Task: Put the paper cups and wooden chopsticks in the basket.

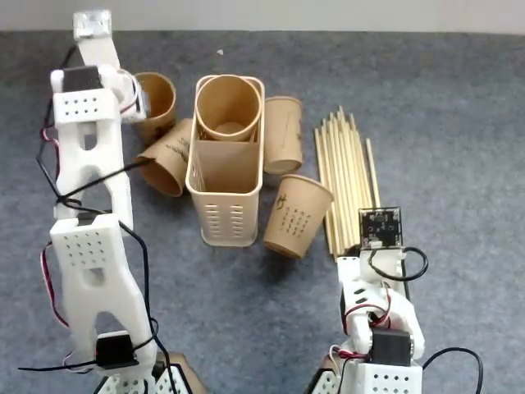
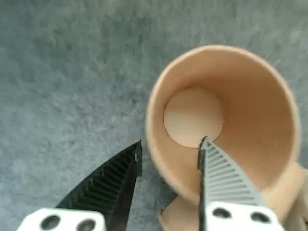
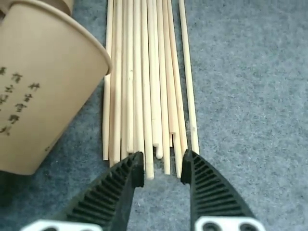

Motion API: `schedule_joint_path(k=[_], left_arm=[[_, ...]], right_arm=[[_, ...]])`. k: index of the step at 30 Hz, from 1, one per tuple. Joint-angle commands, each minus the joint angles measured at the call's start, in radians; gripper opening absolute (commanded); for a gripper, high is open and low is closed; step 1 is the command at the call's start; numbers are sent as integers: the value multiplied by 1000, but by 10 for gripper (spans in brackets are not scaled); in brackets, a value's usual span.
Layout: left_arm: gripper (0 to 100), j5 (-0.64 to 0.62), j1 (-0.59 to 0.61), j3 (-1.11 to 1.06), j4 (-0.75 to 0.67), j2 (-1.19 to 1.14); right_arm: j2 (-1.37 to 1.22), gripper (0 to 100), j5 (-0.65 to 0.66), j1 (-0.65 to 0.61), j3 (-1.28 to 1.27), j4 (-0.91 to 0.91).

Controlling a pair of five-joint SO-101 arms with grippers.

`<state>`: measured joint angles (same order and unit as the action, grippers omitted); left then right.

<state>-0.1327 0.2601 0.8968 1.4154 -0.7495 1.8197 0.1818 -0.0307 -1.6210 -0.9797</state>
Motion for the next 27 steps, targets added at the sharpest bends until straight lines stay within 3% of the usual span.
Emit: schedule_joint_path(k=[1, 5, 7, 12, 17, 20, 23, 27], left_arm=[[101, -5, -8, -128, -97, 56], [3, -5, 5, -120, -97, 70], [4, -3, 16, -42, -81, 94], [4, 23, 31, 246, 117, 199], [4, 21, -94, 552, 364, 357], [4, 21, -206, 533, 358, 481], [4, -5, -343, 383, 353, 581], [4, -81, -392, 176, 288, 605]], right_arm=[[12, 142, 9, -5, 4, 19], [12, 142, 9, -5, 4, 19], [12, 142, 9, -5, 2, 19], [13, 142, 9, -5, -28, 42], [13, 142, 9, -5, -28, 53], [13, 142, 9, -5, -28, 53], [13, 142, 9, -5, -28, 51], [13, 142, 9, -5, -28, 51]])
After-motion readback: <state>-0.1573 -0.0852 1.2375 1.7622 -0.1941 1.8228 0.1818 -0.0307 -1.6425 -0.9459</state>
